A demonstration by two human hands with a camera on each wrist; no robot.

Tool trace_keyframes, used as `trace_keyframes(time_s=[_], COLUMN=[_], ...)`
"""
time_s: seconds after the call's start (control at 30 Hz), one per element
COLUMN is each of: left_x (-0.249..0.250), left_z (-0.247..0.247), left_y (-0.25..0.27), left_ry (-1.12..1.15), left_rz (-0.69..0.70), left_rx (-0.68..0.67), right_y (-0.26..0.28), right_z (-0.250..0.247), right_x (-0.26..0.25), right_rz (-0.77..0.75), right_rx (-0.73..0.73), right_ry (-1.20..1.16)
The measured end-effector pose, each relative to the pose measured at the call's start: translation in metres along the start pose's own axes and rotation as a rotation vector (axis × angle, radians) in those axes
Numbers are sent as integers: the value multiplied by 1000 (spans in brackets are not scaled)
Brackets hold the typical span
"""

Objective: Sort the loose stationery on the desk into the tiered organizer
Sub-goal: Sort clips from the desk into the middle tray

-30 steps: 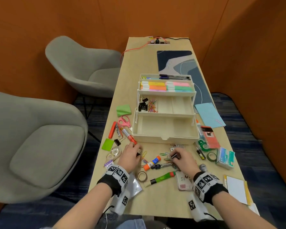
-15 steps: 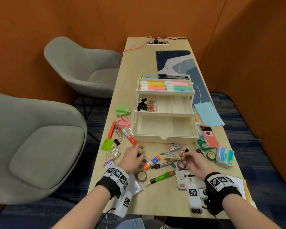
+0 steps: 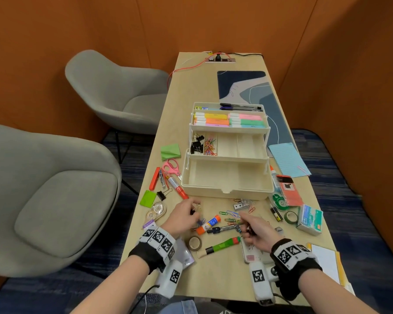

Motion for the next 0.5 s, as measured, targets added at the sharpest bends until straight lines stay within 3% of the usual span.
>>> trace_keyframes(time_s=[0.17,0.37,0.5], left_x=[2,-20,-39], left_z=[-3,-45,-58], left_y=[-1,-23,-40], left_ry=[-102,-441,-648], left_rz=[-35,-129,-212], left_rx=[60,322,277], right_y=[9,8,8], right_z=[5,-7,-12], right_x=[2,2,1], right_rz=[-56,-63,-55], right_rx=[-17,-90,-66], right_ry=[109,145,111])
Point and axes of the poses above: each hand's wrist, its own y-axis away from the middle knuckle, its own z-axis out of the palm, x = y × z, the point moved 4 cm from there along -y, towards the middle knuckle, and after that the axes turned 14 degrees about x, right-handed, at the moved point
